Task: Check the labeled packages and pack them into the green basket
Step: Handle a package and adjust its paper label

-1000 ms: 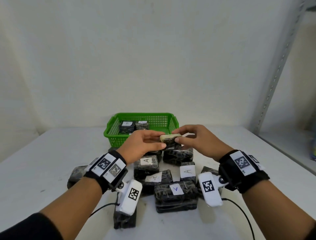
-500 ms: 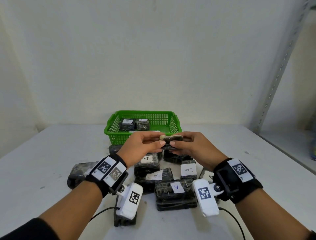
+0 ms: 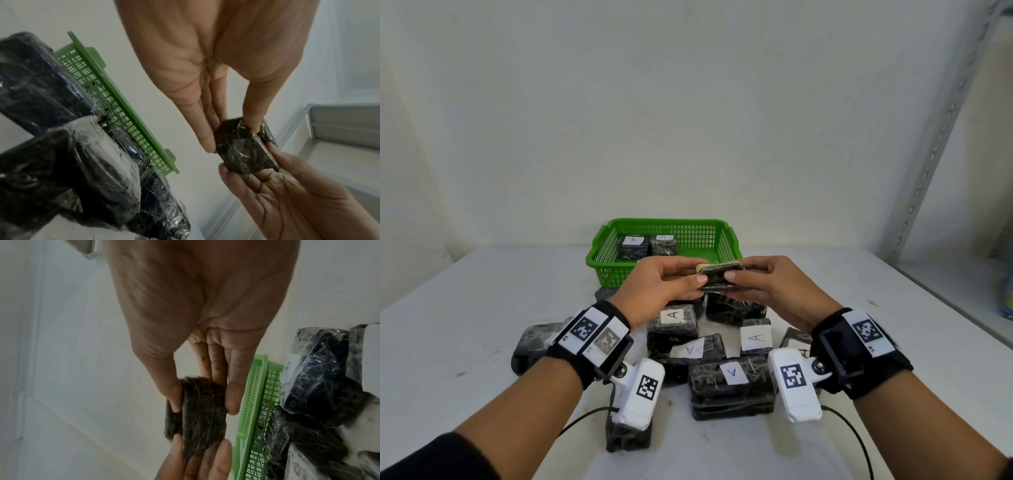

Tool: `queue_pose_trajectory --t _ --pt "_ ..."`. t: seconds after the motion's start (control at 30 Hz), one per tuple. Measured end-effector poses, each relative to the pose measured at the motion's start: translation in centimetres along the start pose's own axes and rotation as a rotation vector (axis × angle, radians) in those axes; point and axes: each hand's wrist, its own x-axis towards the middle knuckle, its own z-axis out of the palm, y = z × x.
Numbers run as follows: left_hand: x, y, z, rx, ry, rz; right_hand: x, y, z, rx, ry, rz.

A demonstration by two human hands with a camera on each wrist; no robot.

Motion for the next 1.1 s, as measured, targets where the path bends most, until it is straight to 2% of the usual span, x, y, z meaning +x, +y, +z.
queue_pose_trajectory --t 0.6,0.87,1.03,1.1 --pt "-0.1 0.0 -0.3 -0.001 -0.023 -0.019 0.5 0.4 1.0 -0.092 0.016 -0.013" --pt "-0.2 -0.1 -0.5 0.083 -0.037 0.011 0.3 0.7 1.1 -0.130 0.038 -0.014" --pt "-0.2 0.0 -1.0 0.184 -0.041 0.095 0.0 0.5 1.3 -0.010 -0.110 0.107" --pt "-0.2 0.1 -1.0 0.176 -0.045 0.111 0.0 0.4 1.5 0.030 -0.107 0.120"
